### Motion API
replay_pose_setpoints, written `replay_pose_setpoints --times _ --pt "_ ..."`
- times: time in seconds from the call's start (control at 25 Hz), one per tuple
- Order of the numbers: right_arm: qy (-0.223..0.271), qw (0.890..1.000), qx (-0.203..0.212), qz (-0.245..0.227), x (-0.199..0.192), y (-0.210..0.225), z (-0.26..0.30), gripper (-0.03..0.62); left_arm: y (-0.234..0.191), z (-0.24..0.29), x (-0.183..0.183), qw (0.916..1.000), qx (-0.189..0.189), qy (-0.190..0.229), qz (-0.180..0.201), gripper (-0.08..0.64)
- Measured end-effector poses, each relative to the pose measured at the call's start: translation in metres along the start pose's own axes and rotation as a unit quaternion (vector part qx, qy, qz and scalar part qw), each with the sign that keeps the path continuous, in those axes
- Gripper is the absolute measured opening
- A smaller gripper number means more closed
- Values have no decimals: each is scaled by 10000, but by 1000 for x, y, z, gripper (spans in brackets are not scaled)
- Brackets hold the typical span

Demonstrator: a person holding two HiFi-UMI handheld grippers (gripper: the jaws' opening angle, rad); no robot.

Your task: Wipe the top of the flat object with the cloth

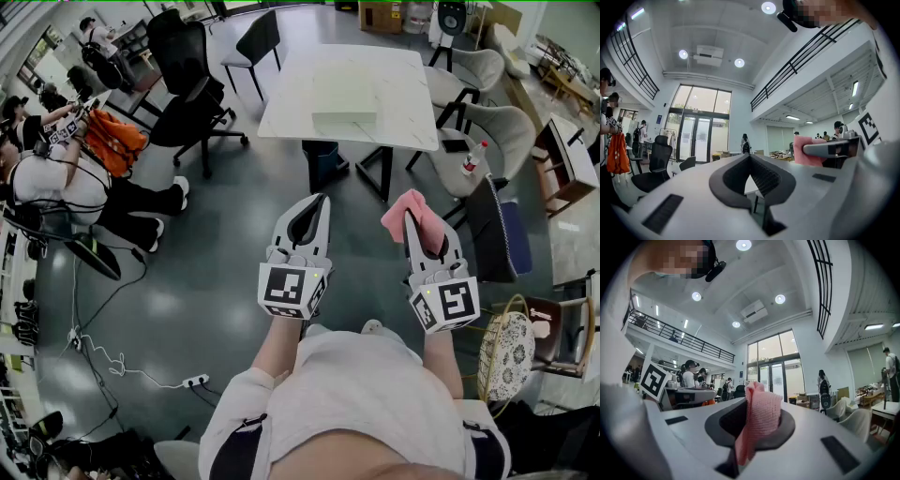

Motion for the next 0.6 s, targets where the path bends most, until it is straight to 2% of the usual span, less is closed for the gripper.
replay_pose_setpoints --times 0.6 --pt "-53 9998 -198 -41 -8 -18 21 31 -30 -1 -13 9999 -114 26 -97 15"
Point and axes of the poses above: the fingertips, and each gripper's own axes: z forward along the fingers, y to its right, x out of its top, the point moved 1 cm from there along -z, backward along the fingers, and after that the axes turned 15 degrees about z, right-handed, at the moved point
